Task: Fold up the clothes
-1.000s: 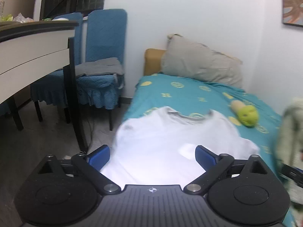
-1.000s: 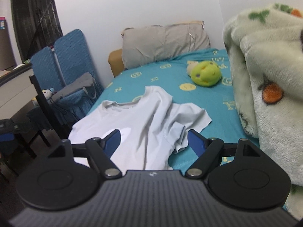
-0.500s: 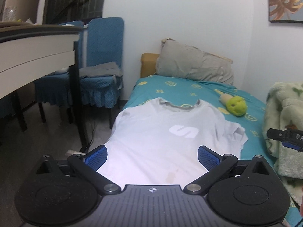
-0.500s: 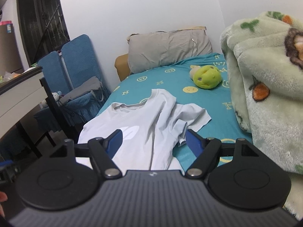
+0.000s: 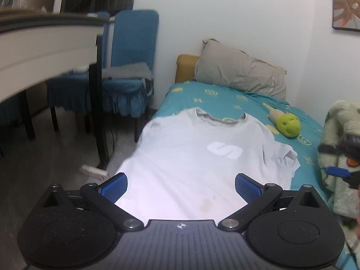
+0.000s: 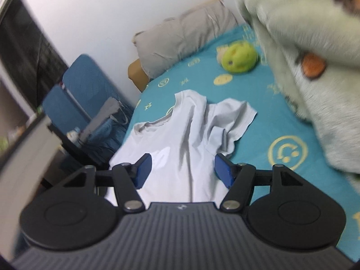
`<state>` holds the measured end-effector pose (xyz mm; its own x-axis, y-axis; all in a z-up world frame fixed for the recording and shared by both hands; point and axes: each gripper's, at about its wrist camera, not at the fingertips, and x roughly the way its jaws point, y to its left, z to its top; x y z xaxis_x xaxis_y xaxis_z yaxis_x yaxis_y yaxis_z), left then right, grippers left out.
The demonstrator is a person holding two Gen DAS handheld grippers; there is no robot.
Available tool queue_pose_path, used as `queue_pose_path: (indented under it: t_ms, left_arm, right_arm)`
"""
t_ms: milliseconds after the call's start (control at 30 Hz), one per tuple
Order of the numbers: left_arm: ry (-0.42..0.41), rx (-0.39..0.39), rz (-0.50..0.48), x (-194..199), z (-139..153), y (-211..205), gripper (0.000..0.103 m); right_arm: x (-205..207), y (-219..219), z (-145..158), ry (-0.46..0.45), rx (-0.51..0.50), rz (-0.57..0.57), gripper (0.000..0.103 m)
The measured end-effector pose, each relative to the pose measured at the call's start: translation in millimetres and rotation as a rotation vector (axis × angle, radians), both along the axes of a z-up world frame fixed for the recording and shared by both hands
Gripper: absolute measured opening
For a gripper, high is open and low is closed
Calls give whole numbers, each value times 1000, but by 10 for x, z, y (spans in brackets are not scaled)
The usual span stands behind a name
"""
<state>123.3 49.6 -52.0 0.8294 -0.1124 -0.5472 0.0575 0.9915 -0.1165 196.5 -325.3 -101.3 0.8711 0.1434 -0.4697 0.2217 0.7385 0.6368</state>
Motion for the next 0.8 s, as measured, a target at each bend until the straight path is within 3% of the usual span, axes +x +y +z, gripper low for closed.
queue_pose_path:
  t_ms: [67, 133, 267, 400, 433, 467, 533, 633, 800]
  left_arm:
    - [23, -23, -3, 59, -59, 9, 103]
    - [42, -36, -11, 142, -123, 2, 103]
    - [61, -39, -31, 354, -280, -30, 103]
    - [85, -52, -34, 564, -434, -48, 103]
    - [99, -61, -34, 612, -476, -45, 103]
    - [113, -71, -34, 659, -517, -42, 103]
    - [147, -91, -34, 748, -594, -33, 103]
    - [179, -124, -19, 827, -661, -3, 103]
    - [166, -120, 1, 856, -651, -3, 103]
  right_arm:
    - [253, -171, -123, 19, 107, -25, 67]
    - [507, -331, -275, 40, 203, -66, 74]
    - [994, -531, -743, 117, 313, -147, 74]
    - [1358, -584, -1043, 103, 292, -159, 73]
    - [1443, -584, -1094, 96, 274, -158, 66]
    - [1523, -570, -1089, 94, 225, -153, 62]
    - [1685, -526, -1040, 107, 104, -139, 10]
    - [1844, -514, -817, 108, -149, -167, 6]
    - [2187, -622, -472, 112, -483, -200, 6]
